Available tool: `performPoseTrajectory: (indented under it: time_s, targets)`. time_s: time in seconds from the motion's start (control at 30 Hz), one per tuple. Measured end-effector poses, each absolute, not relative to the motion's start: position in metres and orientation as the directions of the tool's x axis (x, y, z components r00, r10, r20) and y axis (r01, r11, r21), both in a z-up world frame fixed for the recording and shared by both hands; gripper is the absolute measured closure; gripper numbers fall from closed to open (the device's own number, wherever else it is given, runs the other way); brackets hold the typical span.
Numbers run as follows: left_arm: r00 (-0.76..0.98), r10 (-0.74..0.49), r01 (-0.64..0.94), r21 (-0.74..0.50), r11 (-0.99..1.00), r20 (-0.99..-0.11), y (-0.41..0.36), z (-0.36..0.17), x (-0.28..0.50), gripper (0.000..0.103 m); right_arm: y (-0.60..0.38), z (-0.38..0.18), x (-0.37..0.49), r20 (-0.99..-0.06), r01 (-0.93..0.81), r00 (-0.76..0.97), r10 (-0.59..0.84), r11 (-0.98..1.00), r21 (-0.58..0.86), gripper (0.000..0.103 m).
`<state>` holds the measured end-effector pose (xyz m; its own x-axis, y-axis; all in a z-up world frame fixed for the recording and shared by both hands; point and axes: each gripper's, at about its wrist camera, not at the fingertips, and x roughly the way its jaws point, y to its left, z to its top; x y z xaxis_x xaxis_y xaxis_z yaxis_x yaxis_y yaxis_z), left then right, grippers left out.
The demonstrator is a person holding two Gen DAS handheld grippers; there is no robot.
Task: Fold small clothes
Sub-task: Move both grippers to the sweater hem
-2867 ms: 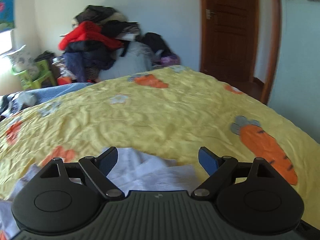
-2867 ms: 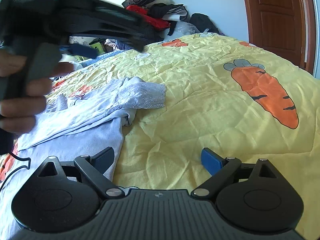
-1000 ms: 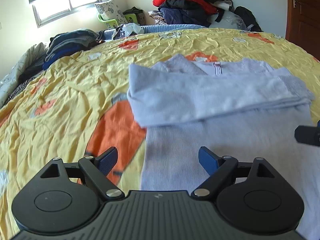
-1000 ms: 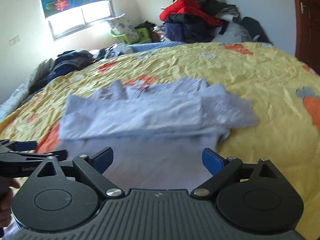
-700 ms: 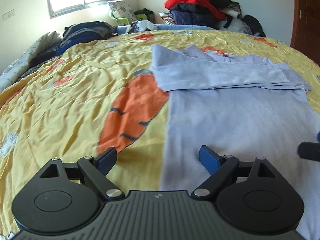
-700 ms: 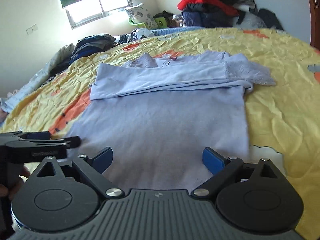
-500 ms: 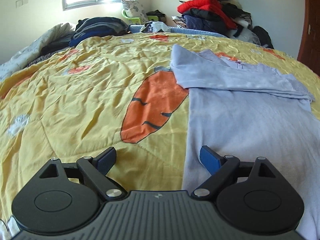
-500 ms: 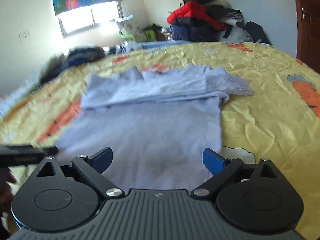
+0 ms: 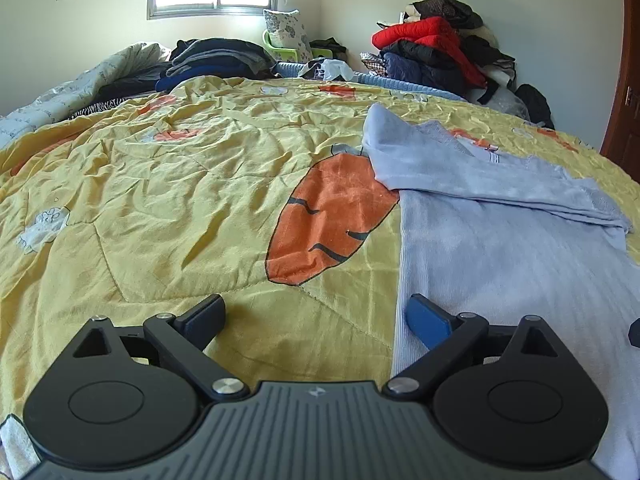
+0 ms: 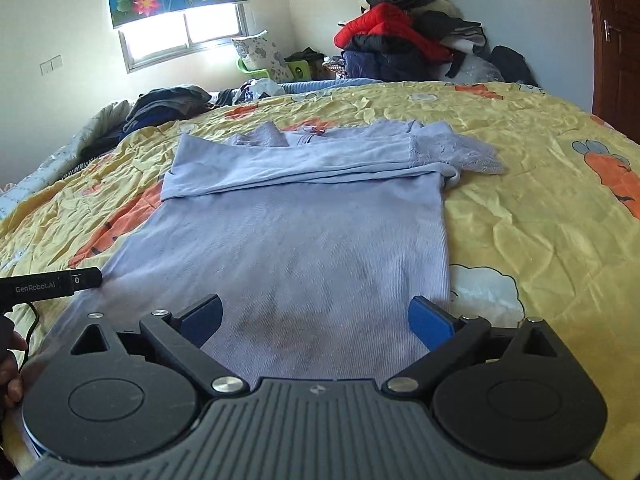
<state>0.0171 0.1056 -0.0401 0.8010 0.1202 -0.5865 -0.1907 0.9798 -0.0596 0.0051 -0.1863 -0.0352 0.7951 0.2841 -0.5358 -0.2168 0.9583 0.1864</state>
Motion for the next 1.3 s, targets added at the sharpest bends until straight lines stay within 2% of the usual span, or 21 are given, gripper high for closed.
performPoseTrajectory:
  time_s: [0.2,0.43,0.53,0.8,1.0,1.17,1.3]
  targets:
    - [0.807,0.051,-0.137,-0.103,0.985,-0.588,0.113,-0.038,0.009,0.004,-0.198,-0.036,0.003,-0.495,-0.197,0.811,0.311,0.943,0.269,0.005]
    - [0.764,-0.128,0.072,-0.114,0.991,-0.632,0.117,-0.033,-0.030,0.004,-0.226,-0.037,-0.018,-0.419,-0.220,0.822,0.385,0.894,0.390,0.005]
    - [0.755,-0.171,0.117,-0.126,0.985,-0.633,0.124,-0.035,-0.045,0.004,-0.241,-0.039,-0.030,-0.447,-0.203,0.811,0.377,0.898,0.390,0.004]
    - [0.712,-0.349,0.225,-0.273,0.935,-0.609,0.137,-0.033,-0.057,0.004,-0.259,-0.040,-0.057,-0.504,-0.220,0.777,0.377,0.913,0.343,0.001]
    - [0.646,-0.422,0.327,-0.269,0.906,-0.636,0.128,-0.032,-0.064,0.004,-0.250,-0.038,-0.066,-0.554,-0.297,0.742,0.378,0.926,0.234,0.000]
    - [0.599,-0.530,0.404,-0.345,0.847,-0.600,0.131,-0.035,-0.069,0.004,-0.264,-0.036,-0.080,-0.554,-0.399,0.676,0.486,0.873,0.280,0.000]
    - [0.580,-0.600,0.416,-0.434,0.800,-0.551,0.139,-0.039,-0.068,0.004,-0.282,-0.036,-0.091,-0.514,-0.450,0.615,0.599,0.801,0.395,0.000]
